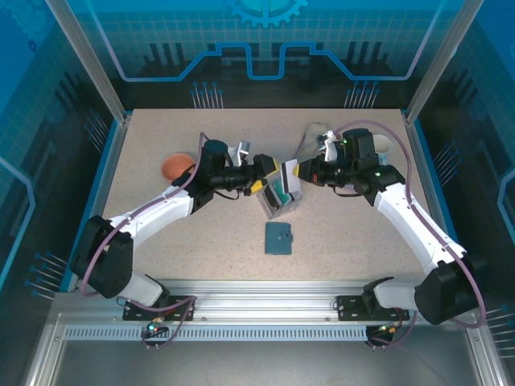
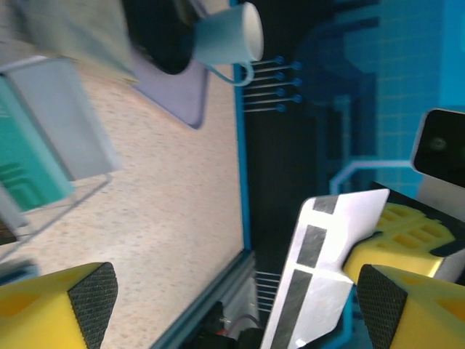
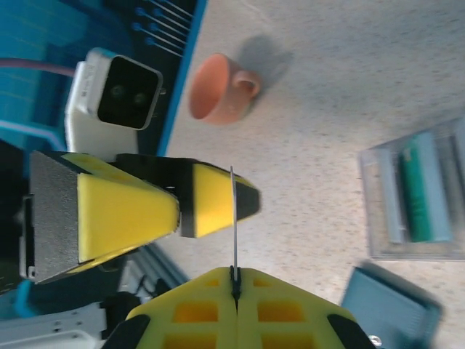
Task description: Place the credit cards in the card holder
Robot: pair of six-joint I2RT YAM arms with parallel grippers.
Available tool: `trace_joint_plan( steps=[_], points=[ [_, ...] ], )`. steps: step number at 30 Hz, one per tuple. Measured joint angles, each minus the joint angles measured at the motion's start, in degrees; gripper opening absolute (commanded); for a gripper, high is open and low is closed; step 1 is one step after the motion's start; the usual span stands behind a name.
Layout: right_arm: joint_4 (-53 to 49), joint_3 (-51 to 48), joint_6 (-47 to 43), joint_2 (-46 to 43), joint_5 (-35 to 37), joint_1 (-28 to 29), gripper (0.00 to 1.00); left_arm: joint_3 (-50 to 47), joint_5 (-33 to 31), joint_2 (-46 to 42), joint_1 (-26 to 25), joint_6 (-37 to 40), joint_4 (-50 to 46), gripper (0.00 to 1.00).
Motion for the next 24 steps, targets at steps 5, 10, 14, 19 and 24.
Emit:
trace_joint_plan(
  steps=[5, 10, 14, 19, 24],
  points=[
    [5.70, -1.38, 4.81, -0.72, -4.94, -1.03, 0.00, 0.13, 5.18, 0.42, -0.87, -2.73, 6.80, 0.78],
    [9.05, -2.89, 7.34, -0.42, -7.69, -1.14, 0.02, 1.31, 9.20, 0.98, -1.51, -5.03, 12.13, 0.50],
    [10.69, -3.32, 8.41, 0.17, -9.40, -1.77, 0.05, 1.62, 10.08, 0.98, -1.38, -5.95, 13.33, 0.30],
    [12.33, -3.32, 8.79, 0.46, -11.19, -2.14, 0.22, 1.64, 10.36, 0.98, -1.27, -6.34, 13.27, 0.12],
    [13.42, -3.98, 9.20, 0.92, -12.52, -2.14, 0.23, 1.75, 10.84, 1.03, -1.38, -7.28, 13.97, 0.11]
  ],
)
